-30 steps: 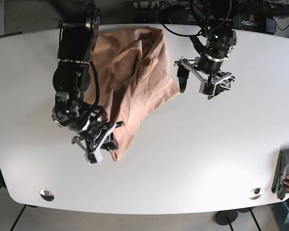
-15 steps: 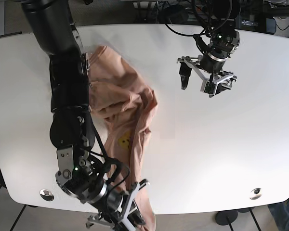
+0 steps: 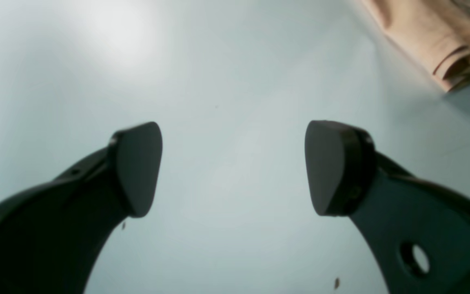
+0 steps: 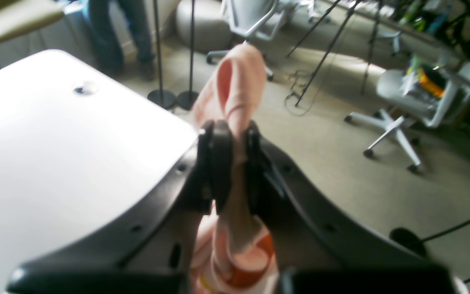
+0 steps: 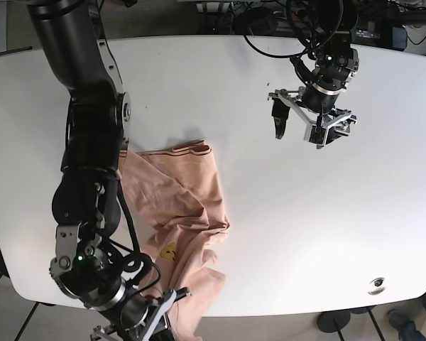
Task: Fold the T-shirt properly
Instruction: 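Lift the peach shirt with the right gripper and drag it across the table, then grasp the shirt's other edge with the left gripper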
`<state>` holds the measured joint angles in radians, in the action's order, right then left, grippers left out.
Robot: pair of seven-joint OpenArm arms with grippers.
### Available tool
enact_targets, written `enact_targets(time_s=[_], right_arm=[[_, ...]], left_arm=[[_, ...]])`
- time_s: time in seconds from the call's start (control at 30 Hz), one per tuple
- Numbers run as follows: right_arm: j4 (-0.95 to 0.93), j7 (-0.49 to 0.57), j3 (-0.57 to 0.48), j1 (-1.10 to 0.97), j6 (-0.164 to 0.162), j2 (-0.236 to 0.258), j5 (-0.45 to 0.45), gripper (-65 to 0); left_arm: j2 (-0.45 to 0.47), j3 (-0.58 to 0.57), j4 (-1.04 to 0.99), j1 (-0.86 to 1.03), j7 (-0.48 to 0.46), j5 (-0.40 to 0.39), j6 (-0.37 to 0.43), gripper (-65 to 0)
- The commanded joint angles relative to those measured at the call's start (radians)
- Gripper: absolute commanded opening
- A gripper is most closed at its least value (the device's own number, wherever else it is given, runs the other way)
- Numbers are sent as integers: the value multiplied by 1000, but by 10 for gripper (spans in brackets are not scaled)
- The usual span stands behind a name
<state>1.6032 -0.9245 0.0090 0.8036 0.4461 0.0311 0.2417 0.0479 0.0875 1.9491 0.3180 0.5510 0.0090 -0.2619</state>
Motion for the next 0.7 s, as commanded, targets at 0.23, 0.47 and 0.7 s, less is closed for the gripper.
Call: enact_targets(time_s=[0.23,0.47,0.7], right_arm=[[38,45,9,20,-3,19,0,-631],[32,45,9,13,-3,19,-2,-631],[35,45,9,13,-3,19,-2,-631]], left_arm=[[-55,-245,-132,-150,-21,-7,-1,-133],[-158,-351,-348,-273,-29,-5,5,-65],[-205,-354,-606,-411,-44,-4,5,-107]])
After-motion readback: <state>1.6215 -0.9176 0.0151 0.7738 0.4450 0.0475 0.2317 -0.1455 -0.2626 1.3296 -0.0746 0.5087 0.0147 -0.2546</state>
